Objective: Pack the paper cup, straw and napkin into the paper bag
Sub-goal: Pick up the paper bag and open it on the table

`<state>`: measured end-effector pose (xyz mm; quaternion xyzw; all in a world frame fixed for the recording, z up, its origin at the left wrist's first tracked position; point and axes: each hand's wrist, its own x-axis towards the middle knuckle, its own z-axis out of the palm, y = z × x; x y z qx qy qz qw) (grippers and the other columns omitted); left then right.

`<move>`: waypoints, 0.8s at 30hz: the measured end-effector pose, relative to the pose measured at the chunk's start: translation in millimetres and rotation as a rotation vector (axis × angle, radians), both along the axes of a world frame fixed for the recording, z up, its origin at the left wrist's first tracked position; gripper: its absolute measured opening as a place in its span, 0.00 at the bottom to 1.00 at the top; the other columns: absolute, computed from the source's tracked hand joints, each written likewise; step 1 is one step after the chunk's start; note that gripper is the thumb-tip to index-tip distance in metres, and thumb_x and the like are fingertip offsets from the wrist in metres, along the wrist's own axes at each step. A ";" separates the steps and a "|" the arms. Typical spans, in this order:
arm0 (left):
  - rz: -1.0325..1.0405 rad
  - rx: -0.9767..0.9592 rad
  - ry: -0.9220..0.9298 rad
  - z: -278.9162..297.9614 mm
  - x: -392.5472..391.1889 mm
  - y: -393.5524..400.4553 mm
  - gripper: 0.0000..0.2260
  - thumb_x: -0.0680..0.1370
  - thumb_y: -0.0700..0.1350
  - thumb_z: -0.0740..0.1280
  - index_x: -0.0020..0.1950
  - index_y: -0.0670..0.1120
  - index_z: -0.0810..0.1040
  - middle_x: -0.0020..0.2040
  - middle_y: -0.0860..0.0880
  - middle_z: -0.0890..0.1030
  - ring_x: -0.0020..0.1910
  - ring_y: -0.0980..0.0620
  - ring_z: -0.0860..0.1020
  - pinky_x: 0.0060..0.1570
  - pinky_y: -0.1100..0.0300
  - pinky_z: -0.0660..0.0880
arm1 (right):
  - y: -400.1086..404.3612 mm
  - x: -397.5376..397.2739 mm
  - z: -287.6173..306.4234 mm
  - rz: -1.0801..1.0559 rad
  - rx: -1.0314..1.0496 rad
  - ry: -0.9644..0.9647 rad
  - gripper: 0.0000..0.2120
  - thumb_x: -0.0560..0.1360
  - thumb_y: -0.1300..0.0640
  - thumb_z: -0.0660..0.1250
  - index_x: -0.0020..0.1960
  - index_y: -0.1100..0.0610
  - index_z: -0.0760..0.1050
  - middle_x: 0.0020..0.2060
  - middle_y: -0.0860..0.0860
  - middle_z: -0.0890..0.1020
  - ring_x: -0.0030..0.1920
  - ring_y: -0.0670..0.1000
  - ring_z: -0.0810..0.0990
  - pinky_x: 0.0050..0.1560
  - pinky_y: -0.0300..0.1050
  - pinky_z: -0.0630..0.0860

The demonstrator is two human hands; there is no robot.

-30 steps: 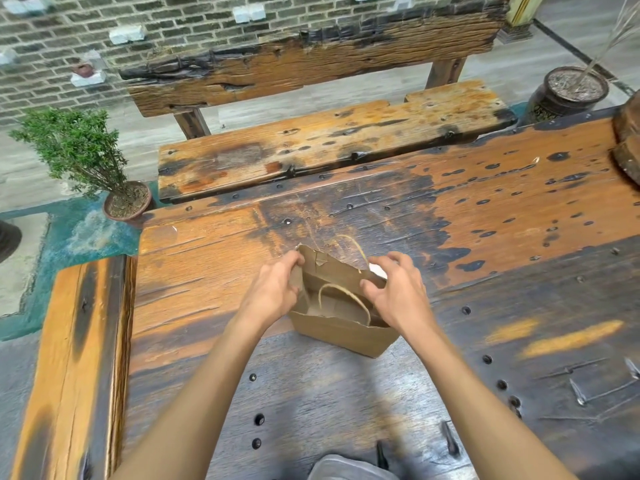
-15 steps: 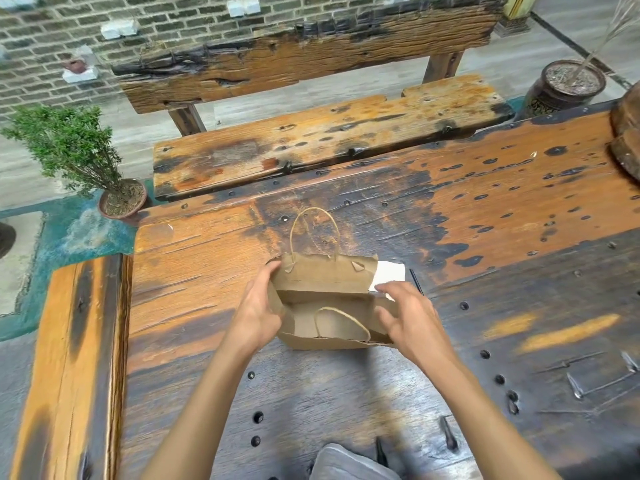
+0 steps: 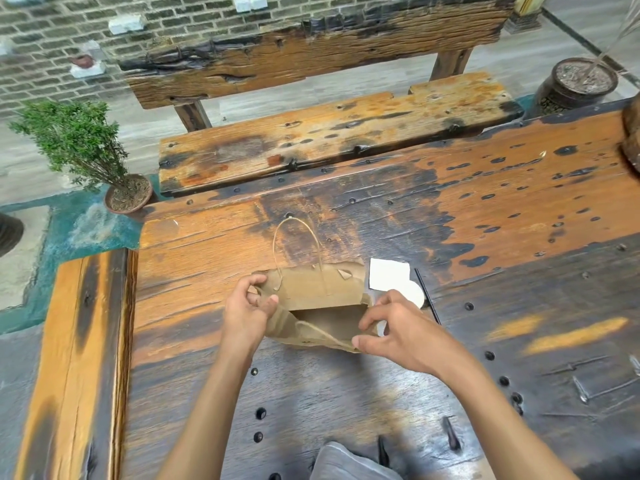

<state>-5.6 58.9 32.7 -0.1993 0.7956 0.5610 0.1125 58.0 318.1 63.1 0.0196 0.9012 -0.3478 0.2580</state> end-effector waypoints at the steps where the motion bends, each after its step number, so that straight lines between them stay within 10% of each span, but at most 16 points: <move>1: 0.019 -0.020 -0.010 0.4 -1.8 2.2 0.16 0.75 0.34 0.69 0.60 0.49 0.77 0.35 0.51 0.70 0.35 0.53 0.71 0.40 0.55 0.74 | -0.4 0.8 1.4 0.005 0.013 -0.014 0.18 0.65 0.31 0.68 0.48 0.41 0.75 0.49 0.37 0.65 0.45 0.40 0.71 0.45 0.44 0.69; 5: 0.066 -0.106 -0.039 6.3 -5.0 9.8 0.23 0.70 0.27 0.64 0.56 0.51 0.76 0.45 0.51 0.78 0.34 0.52 0.74 0.31 0.58 0.73 | -3.1 2.5 -0.4 -0.042 0.066 0.006 0.12 0.69 0.39 0.67 0.47 0.41 0.68 0.49 0.40 0.69 0.45 0.47 0.76 0.45 0.49 0.74; 10: -0.070 -0.312 -0.059 9.2 -7.1 20.1 0.31 0.69 0.26 0.60 0.63 0.56 0.75 0.63 0.46 0.74 0.59 0.42 0.75 0.58 0.44 0.78 | -5.5 4.2 -7.5 -0.198 0.048 0.088 0.08 0.71 0.47 0.57 0.46 0.40 0.73 0.45 0.43 0.76 0.43 0.47 0.75 0.42 0.46 0.72; 15: -0.179 -0.565 -0.140 12.6 -11.0 29.9 0.26 0.72 0.32 0.63 0.67 0.53 0.74 0.64 0.50 0.72 0.60 0.44 0.74 0.55 0.50 0.72 | -13.0 -6.1 -1.7 -0.269 0.091 0.166 0.05 0.74 0.49 0.63 0.41 0.48 0.76 0.34 0.46 0.80 0.36 0.50 0.79 0.36 0.46 0.77; 24: -0.335 -0.585 0.031 13.1 -2.9 27.7 0.33 0.68 0.26 0.61 0.69 0.50 0.74 0.64 0.48 0.72 0.64 0.42 0.72 0.61 0.48 0.73 | -7.9 -17.7 -9.5 -0.281 0.094 0.301 0.12 0.75 0.61 0.62 0.57 0.51 0.71 0.50 0.47 0.76 0.46 0.51 0.74 0.45 0.43 0.68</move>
